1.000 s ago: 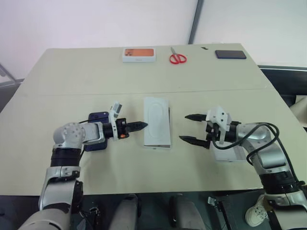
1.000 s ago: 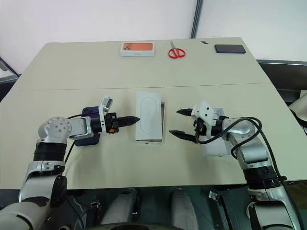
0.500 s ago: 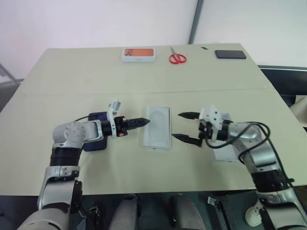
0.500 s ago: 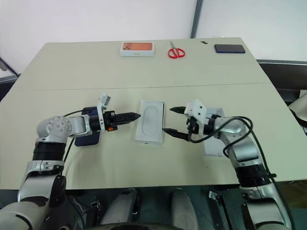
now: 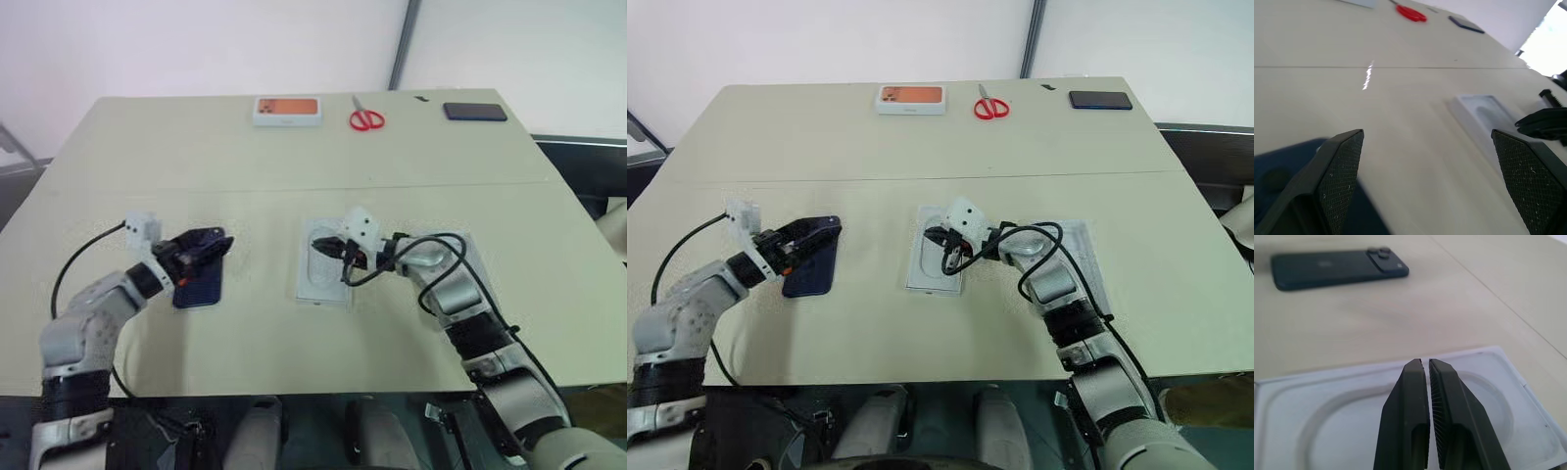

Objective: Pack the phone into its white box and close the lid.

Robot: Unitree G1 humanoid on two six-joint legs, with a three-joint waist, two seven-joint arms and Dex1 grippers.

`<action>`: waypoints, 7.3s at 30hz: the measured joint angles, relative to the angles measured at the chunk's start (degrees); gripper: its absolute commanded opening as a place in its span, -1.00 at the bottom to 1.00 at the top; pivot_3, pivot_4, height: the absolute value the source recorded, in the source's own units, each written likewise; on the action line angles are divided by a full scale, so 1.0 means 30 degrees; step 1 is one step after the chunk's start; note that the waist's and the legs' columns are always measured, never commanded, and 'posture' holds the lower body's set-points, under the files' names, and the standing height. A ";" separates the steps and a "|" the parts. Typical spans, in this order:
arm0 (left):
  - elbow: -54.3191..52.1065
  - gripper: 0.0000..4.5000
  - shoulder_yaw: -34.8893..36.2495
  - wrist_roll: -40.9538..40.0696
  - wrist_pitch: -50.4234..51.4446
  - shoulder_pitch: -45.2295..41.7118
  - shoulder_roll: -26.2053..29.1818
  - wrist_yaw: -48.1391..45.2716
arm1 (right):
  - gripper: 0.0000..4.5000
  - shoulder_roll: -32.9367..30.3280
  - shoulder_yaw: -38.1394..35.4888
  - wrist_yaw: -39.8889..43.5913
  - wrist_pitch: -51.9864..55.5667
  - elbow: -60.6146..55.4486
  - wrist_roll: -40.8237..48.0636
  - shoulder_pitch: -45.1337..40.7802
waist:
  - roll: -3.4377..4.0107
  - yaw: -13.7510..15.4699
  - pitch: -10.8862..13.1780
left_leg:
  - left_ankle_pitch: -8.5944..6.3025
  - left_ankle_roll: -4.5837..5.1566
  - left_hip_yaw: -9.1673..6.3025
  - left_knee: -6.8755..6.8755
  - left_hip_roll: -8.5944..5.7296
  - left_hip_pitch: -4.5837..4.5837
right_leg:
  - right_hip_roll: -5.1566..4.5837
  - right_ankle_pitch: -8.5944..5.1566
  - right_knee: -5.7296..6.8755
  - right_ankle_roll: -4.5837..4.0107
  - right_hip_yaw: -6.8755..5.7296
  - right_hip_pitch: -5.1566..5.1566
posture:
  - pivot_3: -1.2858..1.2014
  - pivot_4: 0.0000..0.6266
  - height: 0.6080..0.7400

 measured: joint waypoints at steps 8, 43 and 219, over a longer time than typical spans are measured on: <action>-0.0867 0.96 0.0266 -0.0431 -0.0062 0.0617 -0.0173 0.0537 | -0.96 -0.0202 0.0761 0.0383 -0.0332 0.1499 -0.1546 -0.0579 | -0.0001 -0.0089 0.0000 | 0.0000 0.0001 0.0006 -0.0002 -0.0004 0.0003 | 0.0012 0.0001 0.0003 0.0002 0.0001 0.0000 | 0.03 -0.52 1.00; 0.5841 0.96 0.1628 -0.0498 0.4454 -0.1160 0.3782 0.0205 | -0.96 0.4713 0.2542 -0.0960 0.0387 0.1706 -0.2360 -0.4101 | -0.0003 -0.0543 -0.0004 | 0.0001 -0.0005 -0.0025 -0.0017 0.0015 0.0014 | 0.0082 0.0011 0.0084 -0.0018 0.0017 -0.0055 | 0.03 -0.52 1.00; 0.5342 -1.00 0.6095 -0.9596 1.2777 -0.2215 -0.2963 0.3691 | -0.06 -0.2514 0.3058 0.4487 0.4548 -0.4319 -0.0177 0.0814 | -0.0151 -0.0079 -0.0128 | 0.0019 -0.0054 -0.0040 -0.0077 -0.0001 -0.0004 | -0.0006 0.0003 -0.0020 -0.0007 0.0000 -0.0046 | 0.03 -0.52 1.00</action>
